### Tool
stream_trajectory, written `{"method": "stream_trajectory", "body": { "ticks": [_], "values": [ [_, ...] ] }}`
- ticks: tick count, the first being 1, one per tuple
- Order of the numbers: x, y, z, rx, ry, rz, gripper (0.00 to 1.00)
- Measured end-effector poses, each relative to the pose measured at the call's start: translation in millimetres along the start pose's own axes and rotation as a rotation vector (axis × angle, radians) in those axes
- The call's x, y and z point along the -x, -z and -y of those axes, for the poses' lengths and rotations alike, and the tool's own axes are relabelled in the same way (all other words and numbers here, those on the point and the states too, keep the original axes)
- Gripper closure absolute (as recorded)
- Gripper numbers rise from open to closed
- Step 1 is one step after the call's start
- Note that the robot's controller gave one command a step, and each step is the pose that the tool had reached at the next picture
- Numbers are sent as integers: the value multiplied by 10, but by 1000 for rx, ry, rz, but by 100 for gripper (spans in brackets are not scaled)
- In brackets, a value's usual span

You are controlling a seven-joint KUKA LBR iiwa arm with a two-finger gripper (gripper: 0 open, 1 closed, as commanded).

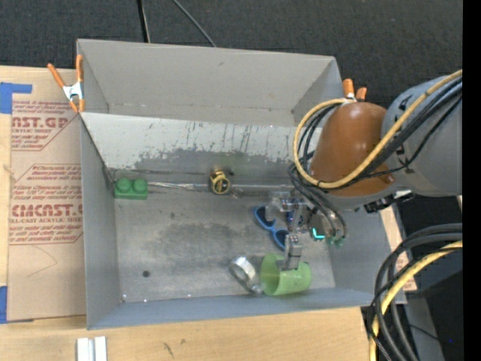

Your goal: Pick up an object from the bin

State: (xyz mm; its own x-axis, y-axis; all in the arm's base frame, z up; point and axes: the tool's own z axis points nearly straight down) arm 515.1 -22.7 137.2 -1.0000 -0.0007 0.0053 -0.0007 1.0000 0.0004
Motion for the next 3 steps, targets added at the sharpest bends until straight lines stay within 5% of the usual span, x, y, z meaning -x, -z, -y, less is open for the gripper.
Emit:
{"method": "stream_trajectory", "body": {
  "ticks": [1,2,3],
  "values": [
    [505,-298,-516,3,29,10,0],
    [-159,-392,332,-3,407,2,0],
    [-158,-626,884,-2,834,2,0]
  ]
}}
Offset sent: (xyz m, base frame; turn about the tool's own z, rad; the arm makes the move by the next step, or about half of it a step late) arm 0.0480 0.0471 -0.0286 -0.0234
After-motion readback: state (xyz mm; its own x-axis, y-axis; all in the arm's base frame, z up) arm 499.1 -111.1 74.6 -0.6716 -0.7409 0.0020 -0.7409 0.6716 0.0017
